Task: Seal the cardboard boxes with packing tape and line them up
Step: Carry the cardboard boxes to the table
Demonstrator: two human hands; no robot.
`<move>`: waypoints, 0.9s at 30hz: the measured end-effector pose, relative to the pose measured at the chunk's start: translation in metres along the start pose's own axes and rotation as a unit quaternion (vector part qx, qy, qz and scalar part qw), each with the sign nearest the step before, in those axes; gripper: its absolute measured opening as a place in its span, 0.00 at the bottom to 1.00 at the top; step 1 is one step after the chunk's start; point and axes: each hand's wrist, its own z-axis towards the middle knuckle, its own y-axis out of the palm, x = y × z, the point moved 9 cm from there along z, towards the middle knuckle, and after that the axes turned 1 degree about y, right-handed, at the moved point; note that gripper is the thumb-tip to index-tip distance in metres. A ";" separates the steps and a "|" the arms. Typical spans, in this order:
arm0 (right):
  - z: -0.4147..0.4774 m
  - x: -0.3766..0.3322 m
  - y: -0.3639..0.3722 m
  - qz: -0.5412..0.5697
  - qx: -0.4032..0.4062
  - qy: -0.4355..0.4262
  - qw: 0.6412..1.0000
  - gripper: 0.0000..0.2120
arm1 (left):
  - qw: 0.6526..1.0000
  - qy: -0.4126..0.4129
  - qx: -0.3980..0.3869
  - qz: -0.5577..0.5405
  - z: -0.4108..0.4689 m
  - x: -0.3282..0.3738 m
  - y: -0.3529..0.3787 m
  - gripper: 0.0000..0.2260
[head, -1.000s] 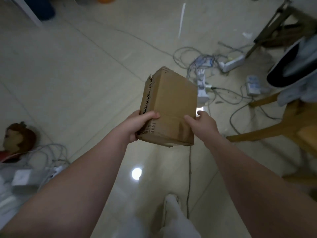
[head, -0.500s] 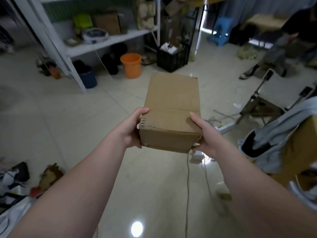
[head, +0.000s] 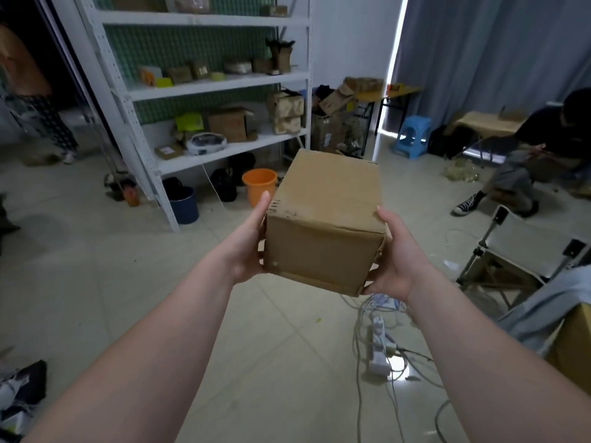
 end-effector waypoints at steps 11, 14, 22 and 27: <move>0.121 -0.056 0.041 0.020 -0.005 0.046 0.999 0.36 | 0.993 0.076 0.026 0.087 0.135 0.067 -0.048 0.13; 0.173 -0.086 0.062 0.024 -0.008 0.060 0.998 0.39 | 0.990 0.086 0.025 0.106 0.189 0.103 -0.068 0.13; 0.304 -0.177 0.101 -0.048 0.026 0.000 0.999 0.38 | 0.965 0.160 0.010 0.208 0.310 0.209 -0.109 0.15; 0.357 -0.213 0.102 -0.072 0.041 -0.026 0.996 0.22 | 0.955 0.191 -0.011 0.228 0.370 0.239 -0.111 0.22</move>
